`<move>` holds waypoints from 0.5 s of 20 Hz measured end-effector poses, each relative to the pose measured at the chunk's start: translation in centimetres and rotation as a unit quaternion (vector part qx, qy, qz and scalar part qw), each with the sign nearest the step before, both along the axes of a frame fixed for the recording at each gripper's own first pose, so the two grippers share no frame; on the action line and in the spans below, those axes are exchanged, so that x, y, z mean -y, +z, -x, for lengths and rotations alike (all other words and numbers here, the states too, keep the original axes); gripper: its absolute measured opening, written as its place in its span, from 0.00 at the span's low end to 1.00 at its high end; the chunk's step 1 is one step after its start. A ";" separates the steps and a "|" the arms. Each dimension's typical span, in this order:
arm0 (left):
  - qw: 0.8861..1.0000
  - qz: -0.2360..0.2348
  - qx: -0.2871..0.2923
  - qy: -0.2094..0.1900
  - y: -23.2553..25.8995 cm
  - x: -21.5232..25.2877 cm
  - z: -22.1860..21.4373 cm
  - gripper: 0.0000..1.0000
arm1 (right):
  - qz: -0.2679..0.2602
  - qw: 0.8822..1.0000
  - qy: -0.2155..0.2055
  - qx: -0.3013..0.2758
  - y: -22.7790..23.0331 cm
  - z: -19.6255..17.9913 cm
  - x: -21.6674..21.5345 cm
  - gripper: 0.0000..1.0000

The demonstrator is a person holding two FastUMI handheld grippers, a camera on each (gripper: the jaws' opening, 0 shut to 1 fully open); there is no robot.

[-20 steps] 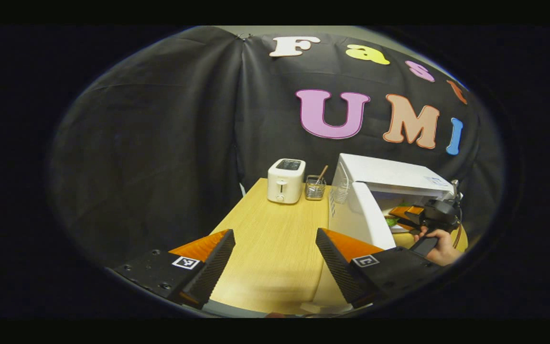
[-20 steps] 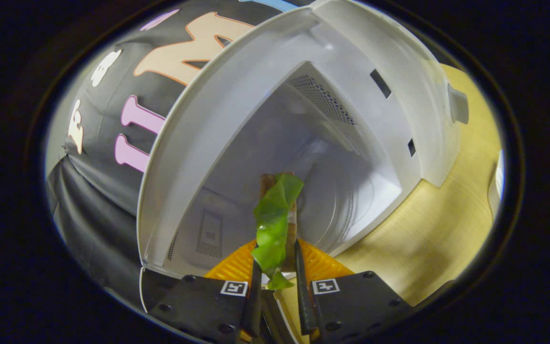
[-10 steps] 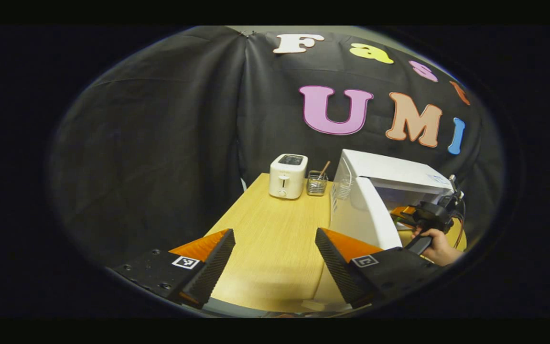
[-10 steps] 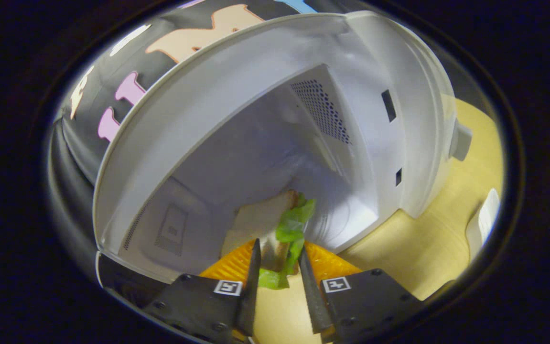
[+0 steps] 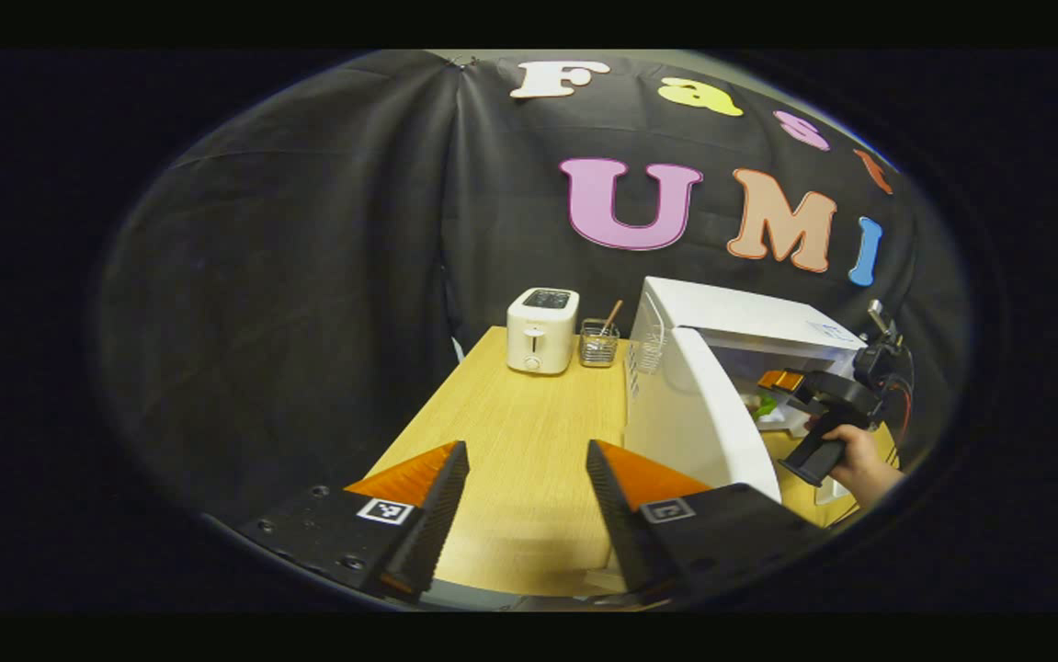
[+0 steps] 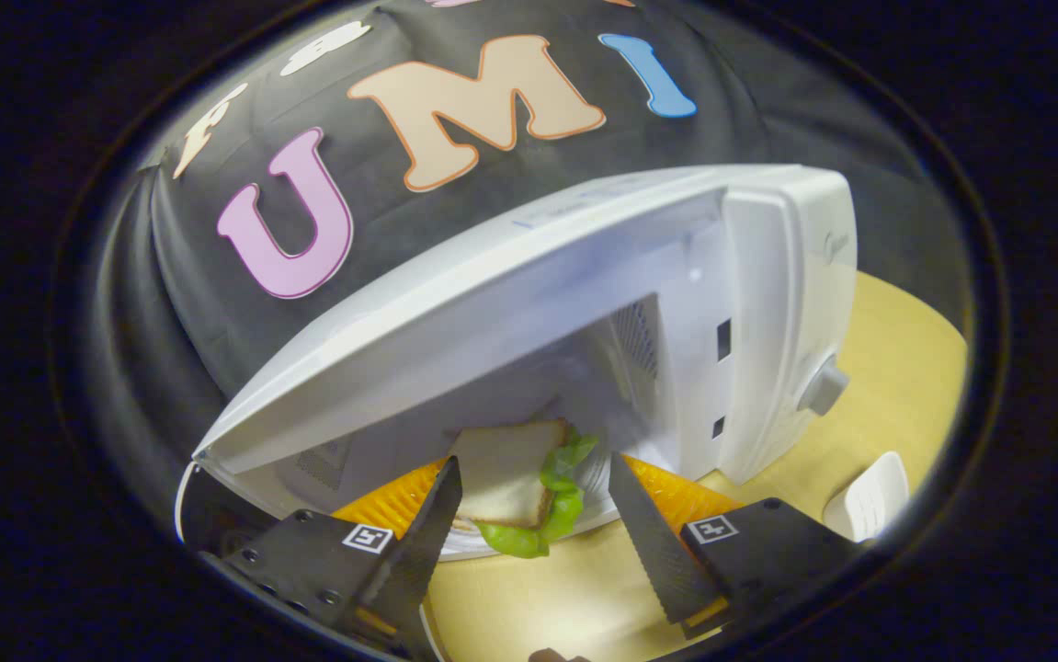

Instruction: Open the microwave oven with the left hand, put the food in, and close the microwave oven.

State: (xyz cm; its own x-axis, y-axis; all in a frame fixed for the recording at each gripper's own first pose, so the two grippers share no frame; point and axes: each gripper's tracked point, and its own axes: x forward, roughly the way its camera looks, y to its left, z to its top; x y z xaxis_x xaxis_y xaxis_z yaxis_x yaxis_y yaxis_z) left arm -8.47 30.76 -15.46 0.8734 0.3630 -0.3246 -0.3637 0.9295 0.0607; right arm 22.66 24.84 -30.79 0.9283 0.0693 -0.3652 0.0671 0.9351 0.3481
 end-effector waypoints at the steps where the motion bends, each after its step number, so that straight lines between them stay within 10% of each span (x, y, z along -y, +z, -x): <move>1: 1.000 0.001 -0.005 -0.006 -0.2 0.1 0.0 0.63 | 0.005 1.000 0.003 0.006 0.7 0.6 0.2 0.99; 6: 1.000 -0.004 -0.014 -0.026 -0.4 0.7 -0.2 0.51 | 0.041 0.999 0.016 0.029 3.9 4.0 1.3 1.00; 10: 0.998 -0.012 -0.031 -0.045 -1.2 1.3 -0.6 0.21 | 0.071 0.995 0.020 0.059 7.1 7.1 2.5 1.00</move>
